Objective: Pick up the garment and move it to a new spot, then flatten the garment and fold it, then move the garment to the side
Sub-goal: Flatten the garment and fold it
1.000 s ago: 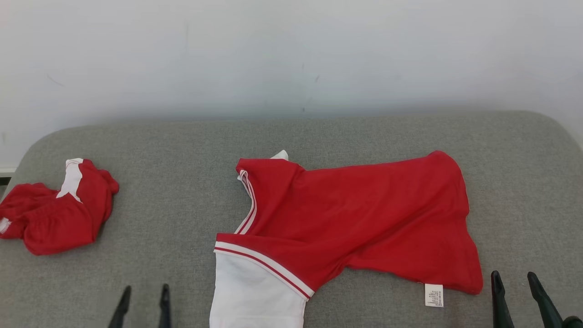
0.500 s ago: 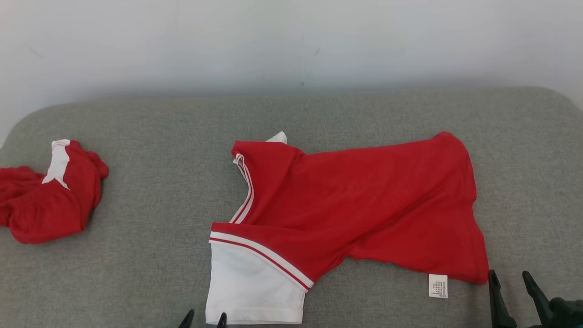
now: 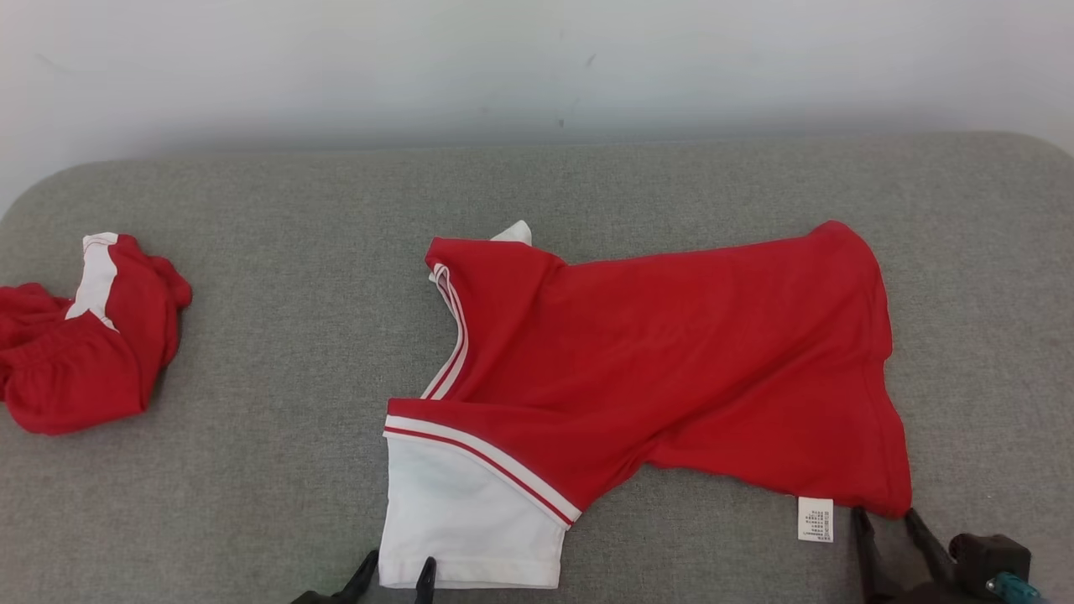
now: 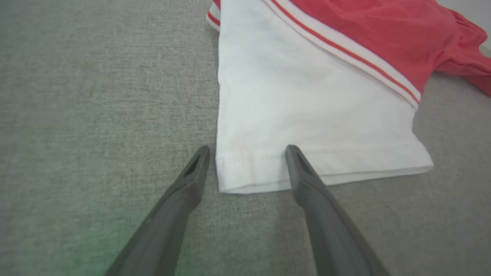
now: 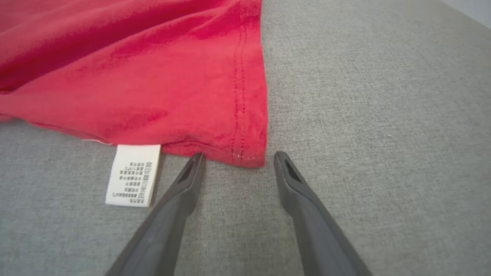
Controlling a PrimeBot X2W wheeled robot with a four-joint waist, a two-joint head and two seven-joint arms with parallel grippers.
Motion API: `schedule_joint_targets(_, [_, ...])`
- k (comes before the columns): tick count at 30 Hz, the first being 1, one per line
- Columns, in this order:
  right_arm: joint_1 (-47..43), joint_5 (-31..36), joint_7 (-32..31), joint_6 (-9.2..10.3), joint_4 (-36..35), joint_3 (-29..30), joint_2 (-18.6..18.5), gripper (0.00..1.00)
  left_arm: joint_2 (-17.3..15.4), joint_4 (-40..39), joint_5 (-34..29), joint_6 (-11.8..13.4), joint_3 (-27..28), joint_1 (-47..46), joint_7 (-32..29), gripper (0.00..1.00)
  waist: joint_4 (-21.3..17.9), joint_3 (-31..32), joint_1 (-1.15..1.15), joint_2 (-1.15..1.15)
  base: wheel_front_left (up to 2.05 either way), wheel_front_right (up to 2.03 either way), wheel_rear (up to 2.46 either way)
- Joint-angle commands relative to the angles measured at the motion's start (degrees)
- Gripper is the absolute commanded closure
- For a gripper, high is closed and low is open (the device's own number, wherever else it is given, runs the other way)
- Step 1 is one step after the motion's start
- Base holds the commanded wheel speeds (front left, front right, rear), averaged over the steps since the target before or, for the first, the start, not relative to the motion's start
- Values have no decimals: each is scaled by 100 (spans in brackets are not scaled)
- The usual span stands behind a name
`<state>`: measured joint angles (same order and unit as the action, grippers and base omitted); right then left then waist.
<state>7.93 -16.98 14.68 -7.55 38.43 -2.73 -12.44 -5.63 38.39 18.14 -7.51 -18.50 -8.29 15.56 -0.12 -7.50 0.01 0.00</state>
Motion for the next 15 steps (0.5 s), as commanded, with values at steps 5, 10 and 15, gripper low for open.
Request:
schedule_joint_targets(5, [173, -185, 36, 14, 377, -189, 7, 100, 31, 408, 259, 6, -233, -51, -91, 100, -10, 28, -1, 0, 0, 0, 0])
schedule_joint_targets(10, [98, -354, 43, 14, 114, -218, -38, 100, -63, 107, 379, 1, -215, 19, -66, 100, 1, 149, -1, 0, 0, 0, 0])
schedule_joint_targets(15, [-271, -473, 45, 14, -536, -345, -131, 100, -126, -713, 384, 9, 139, 241, -35, 100, -3, 270, -1, 0, 0, 0, 0])
